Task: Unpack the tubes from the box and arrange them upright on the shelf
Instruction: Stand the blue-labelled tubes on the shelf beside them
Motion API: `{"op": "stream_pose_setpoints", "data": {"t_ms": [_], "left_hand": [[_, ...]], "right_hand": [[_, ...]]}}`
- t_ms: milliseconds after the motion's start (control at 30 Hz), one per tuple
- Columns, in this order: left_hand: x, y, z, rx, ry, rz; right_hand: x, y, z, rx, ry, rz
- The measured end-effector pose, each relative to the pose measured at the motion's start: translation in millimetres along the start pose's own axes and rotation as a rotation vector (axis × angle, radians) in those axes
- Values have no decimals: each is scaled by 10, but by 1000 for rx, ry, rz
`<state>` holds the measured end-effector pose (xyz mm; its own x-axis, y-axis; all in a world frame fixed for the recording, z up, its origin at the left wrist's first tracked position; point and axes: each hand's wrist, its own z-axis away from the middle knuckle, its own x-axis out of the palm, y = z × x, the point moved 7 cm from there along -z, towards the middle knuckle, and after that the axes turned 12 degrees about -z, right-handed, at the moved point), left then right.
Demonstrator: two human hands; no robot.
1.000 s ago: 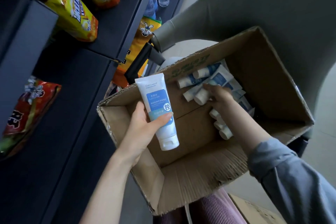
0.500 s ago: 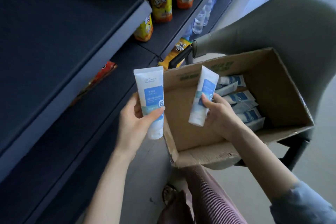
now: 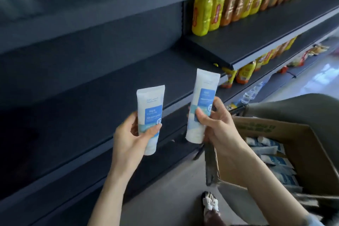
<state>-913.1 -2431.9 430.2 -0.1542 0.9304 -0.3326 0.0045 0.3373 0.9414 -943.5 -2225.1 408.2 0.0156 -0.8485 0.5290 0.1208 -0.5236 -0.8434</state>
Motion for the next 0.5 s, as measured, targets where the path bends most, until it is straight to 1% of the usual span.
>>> {"op": "stream_pose_setpoints", "data": {"t_ms": [100, 233, 333, 500], "left_hand": [[-529, 309, 100, 62, 106, -19], [-1177, 727, 248, 145, 209, 14], [-1582, 992, 325, 195, 278, 24], [-2149, 1345, 372, 267, 424, 15]], "right_hand": [[620, -213, 22, -42, -145, 56], [1389, -475, 115, -111, -325, 130], [1839, -600, 166, -166, -391, 119], [2435, -750, 87, -189, -492, 48]]}}
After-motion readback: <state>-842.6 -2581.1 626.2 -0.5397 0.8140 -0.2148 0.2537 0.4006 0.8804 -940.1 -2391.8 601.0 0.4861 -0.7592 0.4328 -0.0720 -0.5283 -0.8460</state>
